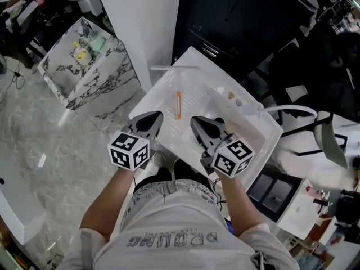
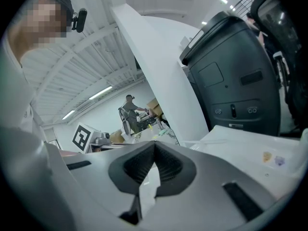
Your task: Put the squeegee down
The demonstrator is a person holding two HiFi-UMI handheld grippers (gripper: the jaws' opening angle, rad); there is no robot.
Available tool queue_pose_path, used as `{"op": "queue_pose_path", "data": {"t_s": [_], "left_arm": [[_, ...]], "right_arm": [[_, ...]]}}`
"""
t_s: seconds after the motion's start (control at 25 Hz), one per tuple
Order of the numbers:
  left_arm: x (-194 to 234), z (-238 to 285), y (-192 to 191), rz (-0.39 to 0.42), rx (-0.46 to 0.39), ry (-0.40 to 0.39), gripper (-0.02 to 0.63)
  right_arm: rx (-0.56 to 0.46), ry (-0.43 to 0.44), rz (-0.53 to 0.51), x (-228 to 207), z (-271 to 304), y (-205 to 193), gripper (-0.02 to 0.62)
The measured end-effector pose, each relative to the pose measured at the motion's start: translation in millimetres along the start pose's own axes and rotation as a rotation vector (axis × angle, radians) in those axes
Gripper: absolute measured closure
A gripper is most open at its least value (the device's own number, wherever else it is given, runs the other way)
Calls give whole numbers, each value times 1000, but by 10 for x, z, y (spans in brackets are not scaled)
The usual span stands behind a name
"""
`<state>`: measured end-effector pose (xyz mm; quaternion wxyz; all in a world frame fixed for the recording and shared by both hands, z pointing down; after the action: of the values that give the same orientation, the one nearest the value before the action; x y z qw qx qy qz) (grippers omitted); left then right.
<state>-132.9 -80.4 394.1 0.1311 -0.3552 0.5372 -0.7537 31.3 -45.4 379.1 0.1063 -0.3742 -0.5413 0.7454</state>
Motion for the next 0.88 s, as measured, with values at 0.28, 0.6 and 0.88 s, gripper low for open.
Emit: {"op": "queue_pose_path", "data": {"t_s": [0.28,0.6,0.88], "left_arm": [[-95,-58,5,34,-2,-12,584],[-189,-61,22,71,-8,-47,584],[-257,-46,41,85,-5,-73,586]], "right_arm": [[-5,-1,-19,33,-88,37,588],[-22,7,-41,37,-150,70,588],[-19,9,-42,38,-168,98,588]]}}
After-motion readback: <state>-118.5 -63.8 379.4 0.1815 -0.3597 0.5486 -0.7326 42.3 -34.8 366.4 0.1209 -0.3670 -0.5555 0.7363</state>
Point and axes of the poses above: the fingertips, and each gripper's own axes: z forward along the fingers, x to its left, y out of its top, the point moved 5 cm from there along -z, backward along the fingers, and after that the axes turned 9 degrees about -x, right-handed, at the moved point
